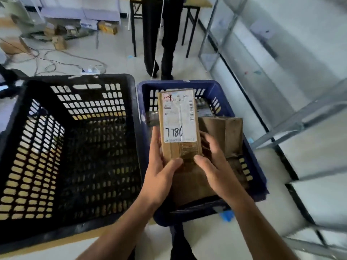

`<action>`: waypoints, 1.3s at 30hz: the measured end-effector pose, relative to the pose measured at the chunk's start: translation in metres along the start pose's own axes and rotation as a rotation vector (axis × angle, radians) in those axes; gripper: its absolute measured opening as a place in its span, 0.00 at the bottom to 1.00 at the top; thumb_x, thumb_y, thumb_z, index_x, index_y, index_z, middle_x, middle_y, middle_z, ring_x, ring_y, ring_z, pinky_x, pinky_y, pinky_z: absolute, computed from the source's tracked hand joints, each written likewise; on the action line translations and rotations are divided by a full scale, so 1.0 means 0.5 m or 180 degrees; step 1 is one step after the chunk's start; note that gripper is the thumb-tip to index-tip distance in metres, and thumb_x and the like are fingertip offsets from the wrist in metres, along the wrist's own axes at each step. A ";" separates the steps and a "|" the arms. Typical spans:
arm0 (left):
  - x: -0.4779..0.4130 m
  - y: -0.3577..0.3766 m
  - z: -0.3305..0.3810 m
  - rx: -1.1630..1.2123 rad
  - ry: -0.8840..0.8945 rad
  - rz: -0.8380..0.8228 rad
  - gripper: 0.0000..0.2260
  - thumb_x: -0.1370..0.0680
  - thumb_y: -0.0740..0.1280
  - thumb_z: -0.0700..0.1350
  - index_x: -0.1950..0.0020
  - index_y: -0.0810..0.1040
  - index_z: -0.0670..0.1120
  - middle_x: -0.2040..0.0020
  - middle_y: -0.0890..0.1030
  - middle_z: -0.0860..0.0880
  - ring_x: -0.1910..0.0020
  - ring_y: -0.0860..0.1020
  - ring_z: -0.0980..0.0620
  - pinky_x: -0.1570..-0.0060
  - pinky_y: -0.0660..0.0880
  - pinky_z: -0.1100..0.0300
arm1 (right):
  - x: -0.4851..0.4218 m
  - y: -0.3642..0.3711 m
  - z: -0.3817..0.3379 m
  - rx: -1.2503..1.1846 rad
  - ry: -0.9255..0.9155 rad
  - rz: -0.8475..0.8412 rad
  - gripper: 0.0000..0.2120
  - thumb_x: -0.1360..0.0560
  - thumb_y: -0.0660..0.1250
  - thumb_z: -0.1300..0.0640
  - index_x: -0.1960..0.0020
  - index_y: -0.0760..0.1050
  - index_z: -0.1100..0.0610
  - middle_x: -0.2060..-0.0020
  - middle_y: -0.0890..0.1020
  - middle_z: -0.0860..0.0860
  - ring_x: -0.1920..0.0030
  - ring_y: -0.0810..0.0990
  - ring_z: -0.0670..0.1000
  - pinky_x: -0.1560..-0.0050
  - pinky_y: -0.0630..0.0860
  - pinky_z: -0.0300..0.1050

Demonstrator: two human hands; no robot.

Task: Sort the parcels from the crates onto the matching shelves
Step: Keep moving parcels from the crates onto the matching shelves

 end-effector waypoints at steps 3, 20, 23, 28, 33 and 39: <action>0.024 0.007 0.018 -0.0274 0.0109 -0.0510 0.41 0.28 0.69 0.52 0.20 0.53 0.67 0.21 0.64 0.59 0.21 0.62 0.57 0.22 0.61 0.43 | 0.081 -0.002 -0.025 -0.0325 0.0072 0.0684 0.28 0.23 0.67 0.55 0.25 0.64 0.45 0.36 0.81 0.38 0.34 0.80 0.43 0.33 0.78 0.48; 0.414 0.336 -0.100 -0.1293 0.0258 -0.3141 0.28 0.21 0.62 0.63 0.21 0.62 0.64 0.20 0.64 0.59 0.22 0.64 0.55 0.26 0.66 0.39 | 0.837 -0.042 0.080 -0.0405 0.0948 0.3993 0.31 0.27 0.68 0.34 0.26 0.67 0.35 0.32 0.74 0.43 0.37 0.79 0.44 0.45 0.85 0.47; 0.539 0.421 -0.149 -0.2381 0.1114 -0.3417 0.28 0.18 0.65 0.56 0.19 0.62 0.55 0.19 0.63 0.51 0.20 0.60 0.50 0.22 0.60 0.47 | 1.042 -0.010 0.138 -0.0595 0.1220 0.4382 0.32 0.26 0.67 0.36 0.24 0.66 0.37 0.30 0.74 0.47 0.36 0.79 0.50 0.46 0.86 0.53; 0.820 0.488 -0.255 -0.3132 0.1626 -0.3928 0.30 0.18 0.65 0.56 0.18 0.60 0.55 0.17 0.57 0.49 0.17 0.50 0.41 0.20 0.49 0.44 | 1.368 0.102 0.221 -0.0958 0.1591 0.4888 0.35 0.28 0.68 0.32 0.24 0.65 0.38 0.30 0.74 0.48 0.36 0.80 0.52 0.47 0.86 0.56; 1.067 0.527 -0.336 -0.3448 0.1847 -0.4464 0.34 0.19 0.59 0.64 0.16 0.52 0.56 0.16 0.50 0.53 0.17 0.44 0.45 0.19 0.45 0.44 | 1.625 0.222 0.277 -0.1260 0.1734 0.5369 0.32 0.26 0.69 0.34 0.24 0.66 0.37 0.31 0.75 0.47 0.36 0.81 0.52 0.48 0.86 0.52; 1.301 0.614 -0.385 -0.3597 0.1968 -0.5351 0.38 0.24 0.50 0.72 0.17 0.51 0.59 0.16 0.50 0.54 0.17 0.45 0.48 0.19 0.45 0.44 | 1.848 0.291 0.313 -0.1470 0.1848 0.5863 0.32 0.27 0.69 0.33 0.25 0.65 0.35 0.32 0.75 0.45 0.36 0.81 0.50 0.48 0.86 0.49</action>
Point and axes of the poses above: each hand's wrist, its own x-axis away from the middle knuckle, its own y-axis out of the palm, z = x × y, the point moved 9 cm from there along -x, towards the middle knuckle
